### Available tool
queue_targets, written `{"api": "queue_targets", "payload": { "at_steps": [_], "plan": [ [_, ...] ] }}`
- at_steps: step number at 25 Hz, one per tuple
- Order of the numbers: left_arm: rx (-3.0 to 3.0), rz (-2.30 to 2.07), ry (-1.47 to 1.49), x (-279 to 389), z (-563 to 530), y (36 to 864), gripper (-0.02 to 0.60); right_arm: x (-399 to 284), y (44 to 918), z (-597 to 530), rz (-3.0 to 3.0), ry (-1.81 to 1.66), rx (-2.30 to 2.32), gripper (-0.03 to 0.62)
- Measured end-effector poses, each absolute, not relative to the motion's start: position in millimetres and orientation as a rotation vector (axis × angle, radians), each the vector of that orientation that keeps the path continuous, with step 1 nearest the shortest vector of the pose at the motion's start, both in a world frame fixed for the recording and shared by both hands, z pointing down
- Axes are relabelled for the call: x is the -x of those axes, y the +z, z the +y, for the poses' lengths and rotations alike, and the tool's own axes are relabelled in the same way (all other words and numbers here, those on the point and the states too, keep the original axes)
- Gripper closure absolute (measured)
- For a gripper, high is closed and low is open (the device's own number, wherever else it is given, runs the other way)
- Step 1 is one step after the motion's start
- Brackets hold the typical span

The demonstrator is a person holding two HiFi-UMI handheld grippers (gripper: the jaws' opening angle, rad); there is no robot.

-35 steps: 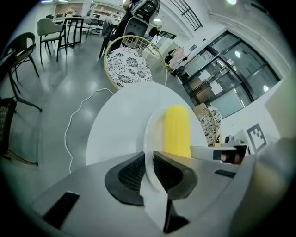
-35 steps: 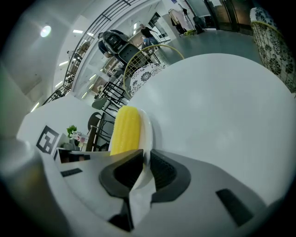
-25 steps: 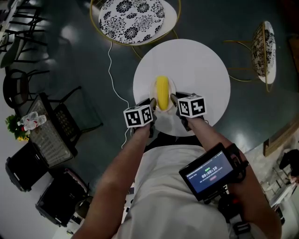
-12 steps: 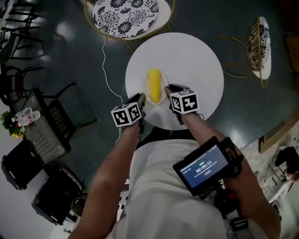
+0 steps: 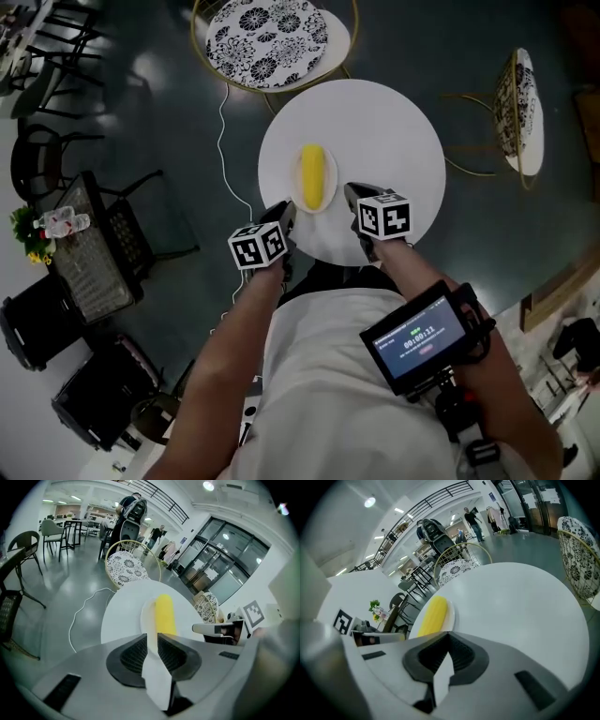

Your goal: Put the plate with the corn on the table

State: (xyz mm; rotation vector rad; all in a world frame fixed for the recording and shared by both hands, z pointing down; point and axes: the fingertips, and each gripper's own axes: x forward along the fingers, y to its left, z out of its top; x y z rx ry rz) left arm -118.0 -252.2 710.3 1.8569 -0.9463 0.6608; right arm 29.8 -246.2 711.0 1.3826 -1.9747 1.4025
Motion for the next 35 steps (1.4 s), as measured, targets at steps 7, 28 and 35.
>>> {"api": "queue_targets", "payload": {
  "at_steps": [7, 28, 35],
  "plan": [
    [-1.893, -0.970, 0.578, 115, -218, 676, 0.554, -27, 680, -216, -2.098, 1.420, -1.325, 0.586],
    [-2.184, -1.000, 0.529, 97, -126, 583, 0.574, -44, 578, -140, -2.370, 1.276, -1.215, 0.586],
    [-2.247, -1.023, 0.446, 90, -100, 547, 0.574, -57, 537, -116, -2.468, 1.227, -1.211, 0.586]
  ]
}}
